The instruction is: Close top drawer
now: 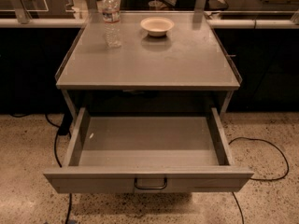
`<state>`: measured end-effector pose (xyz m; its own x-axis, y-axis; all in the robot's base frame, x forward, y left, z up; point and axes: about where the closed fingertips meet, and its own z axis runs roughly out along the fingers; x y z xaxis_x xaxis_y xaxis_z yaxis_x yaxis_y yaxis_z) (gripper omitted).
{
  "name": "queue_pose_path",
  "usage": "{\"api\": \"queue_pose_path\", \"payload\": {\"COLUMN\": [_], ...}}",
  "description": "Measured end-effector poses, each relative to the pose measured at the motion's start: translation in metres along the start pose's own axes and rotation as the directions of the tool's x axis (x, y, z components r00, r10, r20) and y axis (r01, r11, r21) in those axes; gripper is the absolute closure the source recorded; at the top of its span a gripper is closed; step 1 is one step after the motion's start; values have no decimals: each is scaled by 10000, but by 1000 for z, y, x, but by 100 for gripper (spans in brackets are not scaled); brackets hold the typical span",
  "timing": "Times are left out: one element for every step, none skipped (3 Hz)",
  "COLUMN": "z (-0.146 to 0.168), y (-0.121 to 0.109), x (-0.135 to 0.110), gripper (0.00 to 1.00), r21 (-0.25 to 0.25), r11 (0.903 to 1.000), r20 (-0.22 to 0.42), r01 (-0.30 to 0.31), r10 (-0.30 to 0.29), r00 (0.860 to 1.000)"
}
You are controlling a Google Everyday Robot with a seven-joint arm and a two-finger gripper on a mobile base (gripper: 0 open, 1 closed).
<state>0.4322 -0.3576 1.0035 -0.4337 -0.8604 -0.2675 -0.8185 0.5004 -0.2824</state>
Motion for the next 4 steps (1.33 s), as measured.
{"api": "queue_pose_path", "payload": {"z": [0,-3,-11,-28], "y": [0,-8,-20,-35], "x": [0,18,55,99], "gripper": [0,0,0,0], "r21": [0,92,347,827], "r11": [10000,9990,9926,9825], "r20": [2,-42,-51,-23], "r01": [4,-448,-1168,-1672], "r10": [-4,448,1170,1679], "r00": [10000,9990,9931,9858]}}
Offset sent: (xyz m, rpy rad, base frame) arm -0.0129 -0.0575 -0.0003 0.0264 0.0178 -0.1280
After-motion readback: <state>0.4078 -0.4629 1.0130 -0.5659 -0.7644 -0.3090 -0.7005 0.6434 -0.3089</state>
